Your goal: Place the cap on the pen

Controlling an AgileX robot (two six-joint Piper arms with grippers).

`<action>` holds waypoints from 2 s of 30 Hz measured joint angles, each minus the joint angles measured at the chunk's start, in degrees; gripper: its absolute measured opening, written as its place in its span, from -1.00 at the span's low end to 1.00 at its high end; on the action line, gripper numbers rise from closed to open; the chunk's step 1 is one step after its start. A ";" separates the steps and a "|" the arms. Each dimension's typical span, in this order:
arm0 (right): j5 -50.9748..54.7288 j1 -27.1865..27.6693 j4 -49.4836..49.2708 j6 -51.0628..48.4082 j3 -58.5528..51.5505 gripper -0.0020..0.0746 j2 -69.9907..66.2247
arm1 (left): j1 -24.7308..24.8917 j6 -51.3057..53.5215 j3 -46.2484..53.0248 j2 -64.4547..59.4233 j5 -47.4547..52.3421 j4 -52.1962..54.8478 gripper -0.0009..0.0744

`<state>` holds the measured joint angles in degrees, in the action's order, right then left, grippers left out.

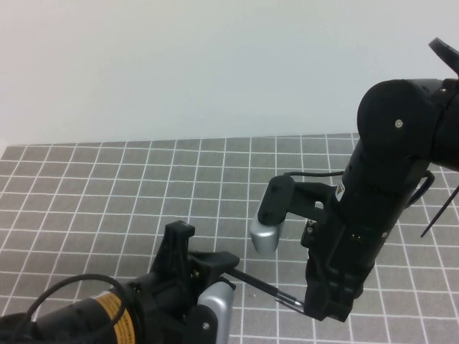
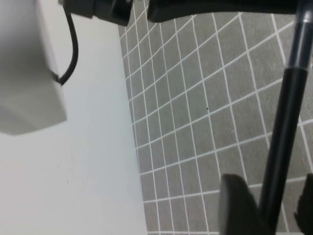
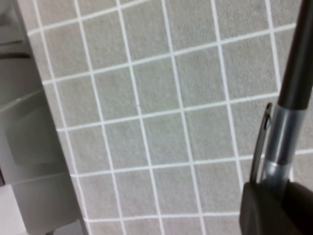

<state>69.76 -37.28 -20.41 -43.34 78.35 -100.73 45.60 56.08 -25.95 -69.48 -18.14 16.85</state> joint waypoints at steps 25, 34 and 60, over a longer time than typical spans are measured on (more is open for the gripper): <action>-8.81 8.91 17.99 34.40 0.00 -0.81 0.00 | 0.00 -0.67 0.00 0.00 -4.47 -45.93 -0.94; -13.62 15.51 15.60 48.34 0.00 -0.81 0.00 | 0.00 1.11 -0.10 0.00 -15.43 -70.97 -0.97; -14.36 15.56 15.04 56.89 0.00 -0.81 -15.36 | 0.00 1.51 -0.10 0.00 -15.18 -78.41 -0.98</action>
<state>55.40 -21.72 -5.37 13.55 78.35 -116.09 45.60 57.59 -26.05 -69.48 -33.32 -61.56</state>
